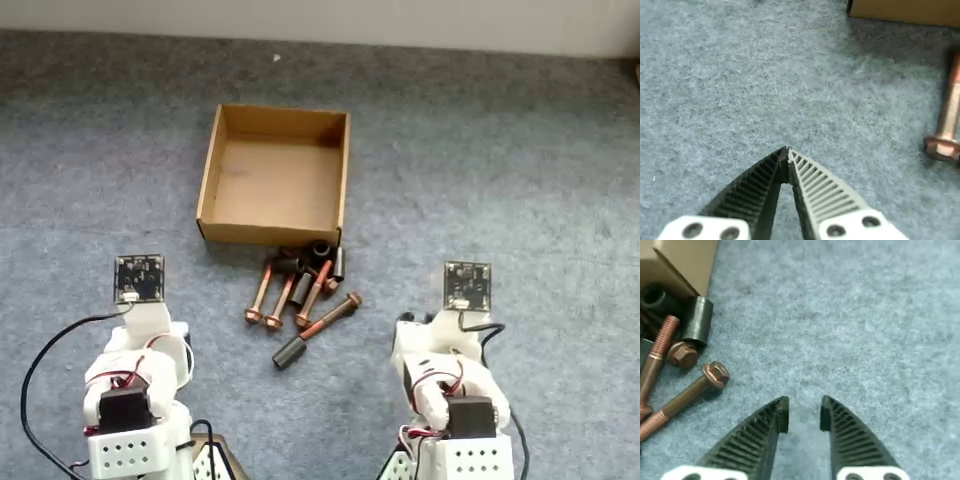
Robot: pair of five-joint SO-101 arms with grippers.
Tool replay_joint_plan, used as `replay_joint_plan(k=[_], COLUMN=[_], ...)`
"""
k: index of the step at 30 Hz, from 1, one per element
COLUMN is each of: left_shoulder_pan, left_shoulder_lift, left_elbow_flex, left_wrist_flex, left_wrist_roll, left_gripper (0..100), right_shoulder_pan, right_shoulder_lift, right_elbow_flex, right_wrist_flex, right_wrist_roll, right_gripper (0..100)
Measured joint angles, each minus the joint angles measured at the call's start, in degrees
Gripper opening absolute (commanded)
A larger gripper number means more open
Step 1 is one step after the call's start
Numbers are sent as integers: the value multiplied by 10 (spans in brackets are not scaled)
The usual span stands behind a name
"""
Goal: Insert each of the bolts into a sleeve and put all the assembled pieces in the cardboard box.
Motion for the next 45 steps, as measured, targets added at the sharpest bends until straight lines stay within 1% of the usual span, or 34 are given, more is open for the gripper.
replay_joint_plan(k=[4, 7, 10, 12, 14, 16, 20, 26, 29, 33, 38, 40, 45], left_shoulder_pan=[-12, -16, -17, -17, -17, -17, -17, -17, -17, -30, -62, -65, -65], left_shoulder_lift=[0, 0, 1, 0, 0, 0, 0, 0, 0, 0, 0, 0, 0], left_elbow_flex=[0, 0, 7, 11, 11, 11, 11, 11, 11, 11, 11, 11, 11], left_wrist_flex=[-11, -13, -25, -40, -47, -48, -48, -48, -48, -49, -52, -52, -52], left_wrist_roll=[0, 0, 0, 0, 0, 0, 0, 0, 0, 0, 0, 0, 0], left_gripper=[11, 10, 9, 9, 9, 9, 9, 8, 7, 7, 7, 7, 7], right_shoulder_pan=[-5, -58, -127, -173, -207, -224, -229, -230, -230, -230, -230, -230, -223], right_shoulder_lift=[3, 47, 129, 199, 275, 354, 500, 706, 789, 879, 967, 998, 1076], right_elbow_flex=[-76, -156, -239, -288, -335, -377, -455, -558, -600, -644, -696, -720, -760], right_wrist_flex=[25, 74, 112, 117, 117, 113, 108, 108, 108, 107, 101, 83, 25], right_wrist_roll=[-37, -65, -115, -147, -167, -172, -173, -60, -42, -48, -137, -136, -106], right_gripper=[164, 164, 163, 163, 163, 163, 163, 163, 163, 166, 166, 164, 163])
